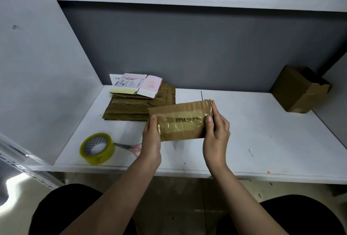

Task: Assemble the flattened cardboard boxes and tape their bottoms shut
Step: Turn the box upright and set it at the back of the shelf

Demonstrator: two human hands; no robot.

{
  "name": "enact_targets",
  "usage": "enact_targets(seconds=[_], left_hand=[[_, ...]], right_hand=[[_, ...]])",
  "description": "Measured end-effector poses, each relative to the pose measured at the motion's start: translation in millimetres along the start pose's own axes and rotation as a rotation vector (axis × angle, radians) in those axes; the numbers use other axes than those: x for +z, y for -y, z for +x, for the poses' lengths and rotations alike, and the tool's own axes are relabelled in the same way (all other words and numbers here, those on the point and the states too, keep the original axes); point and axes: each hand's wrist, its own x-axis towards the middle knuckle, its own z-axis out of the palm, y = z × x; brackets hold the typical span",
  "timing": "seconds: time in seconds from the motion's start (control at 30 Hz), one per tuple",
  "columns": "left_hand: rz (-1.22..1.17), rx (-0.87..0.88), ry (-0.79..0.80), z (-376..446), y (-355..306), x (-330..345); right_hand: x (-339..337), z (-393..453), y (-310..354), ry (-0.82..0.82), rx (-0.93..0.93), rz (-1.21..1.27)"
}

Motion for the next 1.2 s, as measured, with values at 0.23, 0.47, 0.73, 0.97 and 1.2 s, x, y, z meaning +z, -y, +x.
enact_targets(seconds=[0.23,0.47,0.73,0.97,1.2], left_hand=[[-0.153,-0.095,0.134,0.4,-10.9,-14.3],[-0.182,-0.067,0.104,0.3,-5.5,-19.3],[0.357,0.254,0.243,1.1,-14.5,-24.6],[0.633,0.156,0.446,18.6,6.2,-25.5],[0.593,0.060,0.425,30.0,36.2,-33.5]], right_hand=[[-6.5,-5.2,-1.9,0.190,-0.553,-0.452],[6.7,-15.7,4.6,0.191,-0.116,-0.260],[-8.0,23.0,-33.4,0.236,0.258,0.064],[-38.7,22.5,-52.9,0.451,0.275,0.076],[-39.0,3.7,-73.0,0.447,0.329,0.034]])
